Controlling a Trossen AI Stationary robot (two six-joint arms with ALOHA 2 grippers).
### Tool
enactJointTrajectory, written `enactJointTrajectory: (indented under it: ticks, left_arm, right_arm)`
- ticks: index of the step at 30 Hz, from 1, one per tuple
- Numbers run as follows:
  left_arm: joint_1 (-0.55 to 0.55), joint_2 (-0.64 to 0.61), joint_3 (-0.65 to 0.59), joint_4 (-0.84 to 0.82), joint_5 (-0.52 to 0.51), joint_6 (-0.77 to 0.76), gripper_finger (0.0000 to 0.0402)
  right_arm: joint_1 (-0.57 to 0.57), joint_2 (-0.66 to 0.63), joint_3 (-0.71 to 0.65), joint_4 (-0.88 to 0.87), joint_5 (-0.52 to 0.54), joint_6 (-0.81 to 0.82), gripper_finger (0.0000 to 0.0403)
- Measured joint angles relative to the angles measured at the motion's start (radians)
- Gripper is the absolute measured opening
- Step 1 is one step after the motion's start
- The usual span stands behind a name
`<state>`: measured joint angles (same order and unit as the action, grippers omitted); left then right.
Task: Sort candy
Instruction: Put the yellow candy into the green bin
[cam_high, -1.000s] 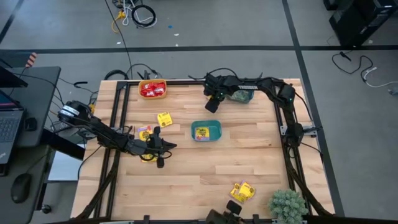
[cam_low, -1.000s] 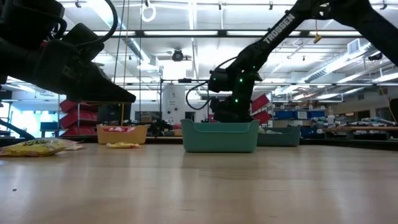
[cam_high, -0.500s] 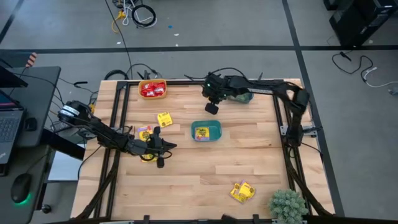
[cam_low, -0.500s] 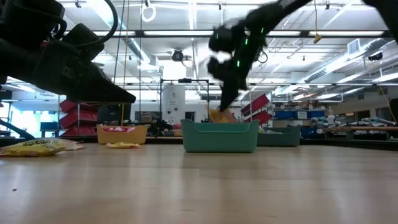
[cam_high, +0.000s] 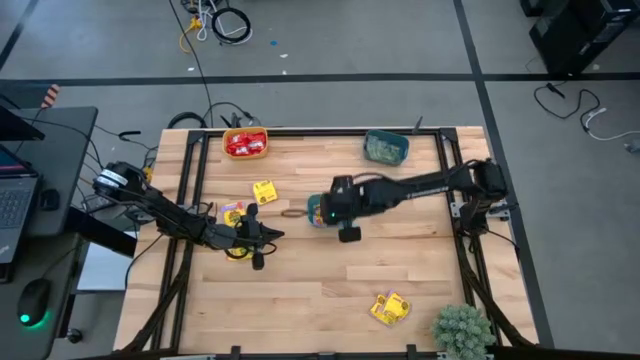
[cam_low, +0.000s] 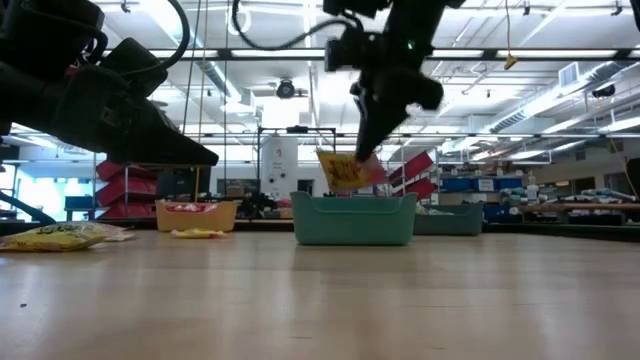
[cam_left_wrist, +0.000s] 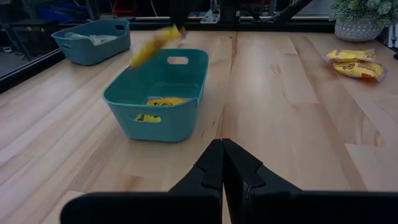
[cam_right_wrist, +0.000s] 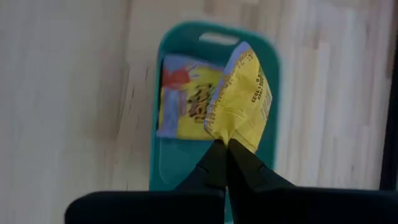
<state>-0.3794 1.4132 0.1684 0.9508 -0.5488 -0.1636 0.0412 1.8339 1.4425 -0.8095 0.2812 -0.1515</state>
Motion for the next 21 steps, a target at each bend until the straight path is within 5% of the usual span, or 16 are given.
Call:
enactJointTrajectory:
  ticks: [8,14,21]
  left_arm:
    - [0.0,0.0,0.0,0.0,0.0,-0.003,0.0003]
    - [0.0,0.0,0.0,0.0,0.0,-0.004,0.0003]
    - [0.0,0.0,0.0,0.0,0.0,-0.009,0.0003]
  right_arm:
    - [-0.027,0.044,-0.097,0.035,0.051,-0.06,0.0]
    - [-0.058,0.046,-0.136,0.047,-0.014,-0.124,0.0003]
    - [-0.041,0.044,-0.131,0.034,-0.036,-0.078,0.0061]
